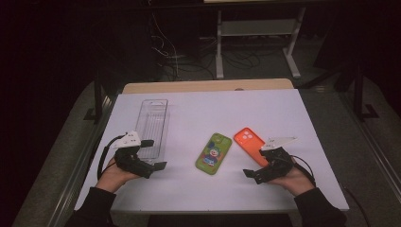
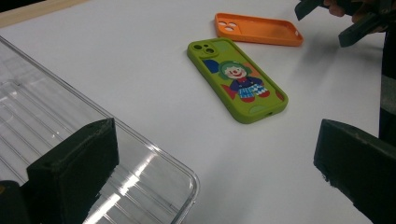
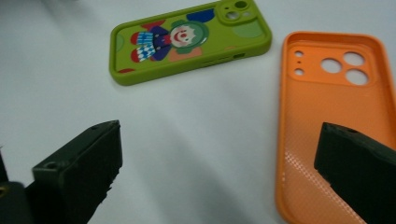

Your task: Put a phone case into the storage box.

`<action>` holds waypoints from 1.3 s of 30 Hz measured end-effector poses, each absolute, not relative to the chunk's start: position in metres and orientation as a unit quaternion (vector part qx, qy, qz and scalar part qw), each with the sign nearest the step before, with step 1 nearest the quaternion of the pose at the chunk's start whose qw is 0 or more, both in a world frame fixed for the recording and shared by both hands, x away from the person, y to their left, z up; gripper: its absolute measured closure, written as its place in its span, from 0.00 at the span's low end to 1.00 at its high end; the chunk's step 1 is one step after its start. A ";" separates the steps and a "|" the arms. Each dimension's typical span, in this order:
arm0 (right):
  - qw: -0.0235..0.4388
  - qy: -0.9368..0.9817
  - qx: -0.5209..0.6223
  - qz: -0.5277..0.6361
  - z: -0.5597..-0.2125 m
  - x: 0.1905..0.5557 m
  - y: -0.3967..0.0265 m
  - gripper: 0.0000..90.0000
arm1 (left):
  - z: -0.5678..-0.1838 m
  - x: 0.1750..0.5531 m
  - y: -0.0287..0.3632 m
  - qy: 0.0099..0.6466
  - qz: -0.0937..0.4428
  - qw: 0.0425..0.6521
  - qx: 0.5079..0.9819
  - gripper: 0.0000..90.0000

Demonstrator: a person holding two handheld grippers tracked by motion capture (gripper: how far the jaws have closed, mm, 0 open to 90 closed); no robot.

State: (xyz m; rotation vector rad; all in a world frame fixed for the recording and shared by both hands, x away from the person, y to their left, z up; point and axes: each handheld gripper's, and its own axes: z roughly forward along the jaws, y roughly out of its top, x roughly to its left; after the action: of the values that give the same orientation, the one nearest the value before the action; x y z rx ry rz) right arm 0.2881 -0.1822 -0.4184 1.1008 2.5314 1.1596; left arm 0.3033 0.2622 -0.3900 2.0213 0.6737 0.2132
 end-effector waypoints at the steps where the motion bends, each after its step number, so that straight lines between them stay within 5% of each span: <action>1: 0.074 0.843 0.367 0.386 -0.418 0.288 -0.182 0.00 | -0.390 0.303 0.262 0.277 0.088 0.480 0.828 0.00; 39: 0.114 0.838 0.389 0.364 -0.382 0.319 -0.181 0.00 | -0.390 0.304 0.262 0.273 0.087 0.473 0.833 0.00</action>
State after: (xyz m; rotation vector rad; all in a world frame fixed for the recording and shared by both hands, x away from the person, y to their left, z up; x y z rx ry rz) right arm 0.3193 -0.1813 -0.3818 1.1409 2.4578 1.0668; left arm 0.3040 0.2625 -0.3900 2.0393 0.6674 0.2132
